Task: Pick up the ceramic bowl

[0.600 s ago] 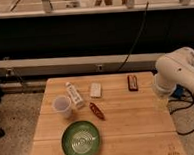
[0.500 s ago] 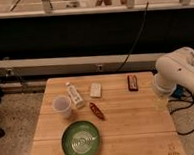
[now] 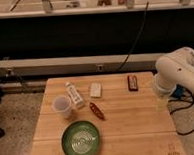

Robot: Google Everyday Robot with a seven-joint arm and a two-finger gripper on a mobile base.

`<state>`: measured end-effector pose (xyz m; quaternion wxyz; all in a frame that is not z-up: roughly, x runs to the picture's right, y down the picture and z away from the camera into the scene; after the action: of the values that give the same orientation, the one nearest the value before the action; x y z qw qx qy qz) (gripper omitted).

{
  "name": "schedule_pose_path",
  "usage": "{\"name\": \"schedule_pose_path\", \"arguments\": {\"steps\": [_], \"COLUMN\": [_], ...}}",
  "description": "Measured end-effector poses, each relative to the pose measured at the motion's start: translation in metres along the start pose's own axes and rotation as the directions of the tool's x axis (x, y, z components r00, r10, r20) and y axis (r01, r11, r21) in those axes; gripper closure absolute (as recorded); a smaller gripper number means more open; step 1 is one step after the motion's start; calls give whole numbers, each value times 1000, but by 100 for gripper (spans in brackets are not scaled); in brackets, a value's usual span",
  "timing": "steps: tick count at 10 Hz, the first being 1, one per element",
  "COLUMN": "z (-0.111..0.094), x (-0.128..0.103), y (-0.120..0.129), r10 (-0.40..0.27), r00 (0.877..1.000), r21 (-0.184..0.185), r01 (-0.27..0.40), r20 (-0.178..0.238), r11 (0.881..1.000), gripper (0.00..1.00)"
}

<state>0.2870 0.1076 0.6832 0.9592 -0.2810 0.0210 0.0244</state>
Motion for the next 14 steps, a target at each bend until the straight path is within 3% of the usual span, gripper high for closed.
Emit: {"name": "schedule_pose_path", "arguments": {"steps": [9,14], "z": [0,1], "x": [0,-44], "y": [0,12], "r10": [-1,-70], "r00": [1000,998], "r21": [-1,-1], "r01": [1,70], "r20": [0,1], "r11": [1000,998], "gripper": [20,20]}}
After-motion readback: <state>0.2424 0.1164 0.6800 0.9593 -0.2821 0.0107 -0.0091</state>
